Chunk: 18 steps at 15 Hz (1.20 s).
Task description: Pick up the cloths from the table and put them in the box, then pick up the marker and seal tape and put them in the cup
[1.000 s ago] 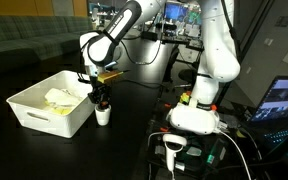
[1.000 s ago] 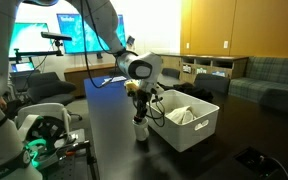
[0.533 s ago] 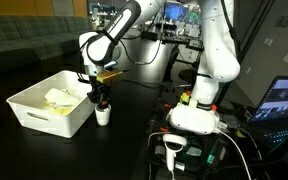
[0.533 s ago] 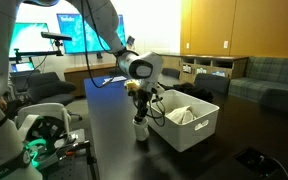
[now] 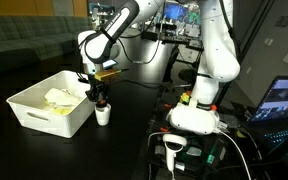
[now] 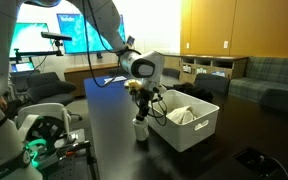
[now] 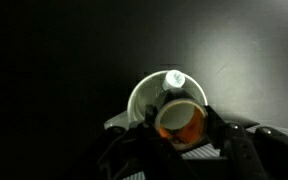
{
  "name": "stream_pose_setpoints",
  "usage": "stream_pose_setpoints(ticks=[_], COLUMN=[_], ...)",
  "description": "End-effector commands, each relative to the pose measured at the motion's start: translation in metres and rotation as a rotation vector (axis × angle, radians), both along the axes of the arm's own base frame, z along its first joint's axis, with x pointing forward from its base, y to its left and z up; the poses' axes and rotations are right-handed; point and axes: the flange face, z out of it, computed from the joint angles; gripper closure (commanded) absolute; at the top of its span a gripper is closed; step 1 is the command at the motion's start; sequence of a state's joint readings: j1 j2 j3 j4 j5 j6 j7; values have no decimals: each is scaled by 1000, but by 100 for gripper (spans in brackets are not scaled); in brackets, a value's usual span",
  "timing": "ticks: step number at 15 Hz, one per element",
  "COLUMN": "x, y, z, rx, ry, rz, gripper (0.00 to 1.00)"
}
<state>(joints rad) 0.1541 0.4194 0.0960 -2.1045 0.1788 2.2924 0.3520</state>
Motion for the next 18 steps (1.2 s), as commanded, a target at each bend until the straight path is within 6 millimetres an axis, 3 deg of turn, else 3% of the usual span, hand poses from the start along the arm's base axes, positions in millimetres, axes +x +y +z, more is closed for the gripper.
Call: stream_pose_setpoints(ticks=[1,11,18], x=[9,12,0], y=[0,0,-3], z=[1,-18,-3], rx=[18,27,14], ry=[16,43,7], rz=[-24,-28,-15], gripper=[75,75,75])
